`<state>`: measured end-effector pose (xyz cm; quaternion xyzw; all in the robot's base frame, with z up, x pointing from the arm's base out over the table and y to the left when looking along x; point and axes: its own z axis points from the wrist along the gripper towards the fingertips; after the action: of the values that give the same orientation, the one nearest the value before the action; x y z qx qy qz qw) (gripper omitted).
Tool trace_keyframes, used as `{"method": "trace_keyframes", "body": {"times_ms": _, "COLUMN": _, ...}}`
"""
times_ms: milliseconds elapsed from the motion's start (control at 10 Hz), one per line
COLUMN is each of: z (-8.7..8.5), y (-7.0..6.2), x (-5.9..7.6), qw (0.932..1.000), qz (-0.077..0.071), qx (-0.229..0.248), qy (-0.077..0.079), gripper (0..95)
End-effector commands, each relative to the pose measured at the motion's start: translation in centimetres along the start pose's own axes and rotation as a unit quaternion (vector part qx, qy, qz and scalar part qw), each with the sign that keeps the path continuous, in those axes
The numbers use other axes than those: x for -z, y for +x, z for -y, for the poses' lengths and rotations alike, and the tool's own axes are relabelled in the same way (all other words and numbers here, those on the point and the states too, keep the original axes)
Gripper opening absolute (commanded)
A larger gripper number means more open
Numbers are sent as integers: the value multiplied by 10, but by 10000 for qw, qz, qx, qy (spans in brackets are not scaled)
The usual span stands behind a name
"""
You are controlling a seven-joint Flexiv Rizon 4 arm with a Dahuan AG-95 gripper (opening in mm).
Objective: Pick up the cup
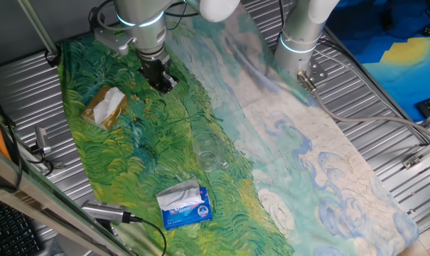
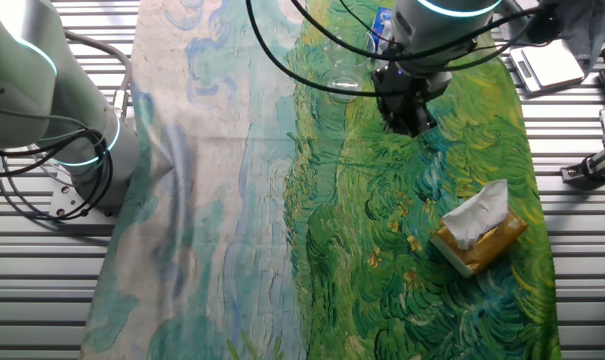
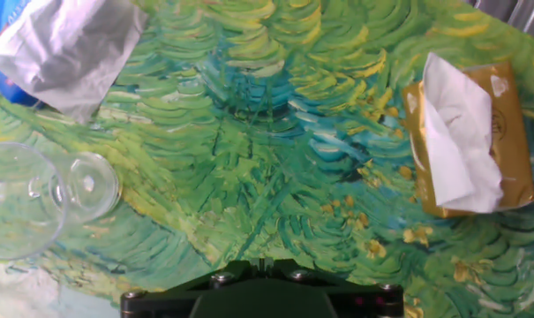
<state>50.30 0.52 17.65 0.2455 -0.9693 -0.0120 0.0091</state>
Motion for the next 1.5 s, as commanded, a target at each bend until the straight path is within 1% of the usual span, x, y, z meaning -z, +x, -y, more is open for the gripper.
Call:
{"method": "trace_keyframes", "body": {"times_ms": 100, "z": -4, "y": -5, "x": 1, "qw": 9999, "qz": -13, "qx": 141, "qy": -21, "gripper": 0}}
{"method": "trace_keyframes", "body": {"times_ms": 200, "z": -11, "y": -10, "x": 5, "qw": 9997, "qz": -70, "qx": 229, "qy": -69, "gripper": 190}}
{"method": "trace_keyframes", "body": {"times_ms": 300, "z": -27, "y": -19, "x": 10, "qw": 9997, "qz": -168, "qx": 111, "qy": -101, "gripper": 380}}
{"method": "trace_keyframes", "body": {"times_ms": 400, "z": -39, "y": -24, "x": 10, "qw": 9997, "qz": -211, "qx": 19, "qy": -78, "gripper": 380}}
{"method": "trace_keyframes", "body": {"times_ms": 500, "z": -56, "y": -28, "x": 8, "qw": 9997, "qz": -214, "qx": -31, "qy": -67, "gripper": 380}}
{"method": "trace_keyframes", "body": {"times_ms": 600, "z": -70, "y": -30, "x": 7, "qw": 9997, "qz": -225, "qx": 7, "qy": -92, "gripper": 380}}
{"method": "trace_keyframes", "body": {"times_ms": 700, "z": -91, "y": -33, "x": 6, "qw": 9995, "qz": -261, "qx": 23, "qy": -163, "gripper": 570}}
{"method": "trace_keyframes", "body": {"times_ms": 800, "z": -105, "y": -33, "x": 4, "qw": 9995, "qz": -248, "qx": 45, "qy": -204, "gripper": 760}}
{"method": "trace_keyframes", "body": {"times_ms": 900, "z": -119, "y": -33, "x": 0, "qw": 9994, "qz": -225, "qx": 36, "qy": -259, "gripper": 760}}
{"method": "trace_keyframes", "body": {"times_ms": 1000, "z": -129, "y": -33, "x": -3, "qw": 9994, "qz": -199, "qx": 22, "qy": -295, "gripper": 950}}
{"method": "trace_keyframes", "body": {"times_ms": 1100, "z": -137, "y": -36, "x": -7, "qw": 9993, "qz": -164, "qx": 13, "qy": -336, "gripper": 950}}
{"method": "trace_keyframes", "body": {"times_ms": 1300, "z": -144, "y": -39, "x": -10, "qw": 9991, "qz": -109, "qx": -19, "qy": -419, "gripper": 950}}
{"method": "trace_keyframes", "body": {"times_ms": 1500, "z": -154, "y": -44, "x": -14, "qw": 9991, "qz": -131, "qx": -70, "qy": -404, "gripper": 950}}
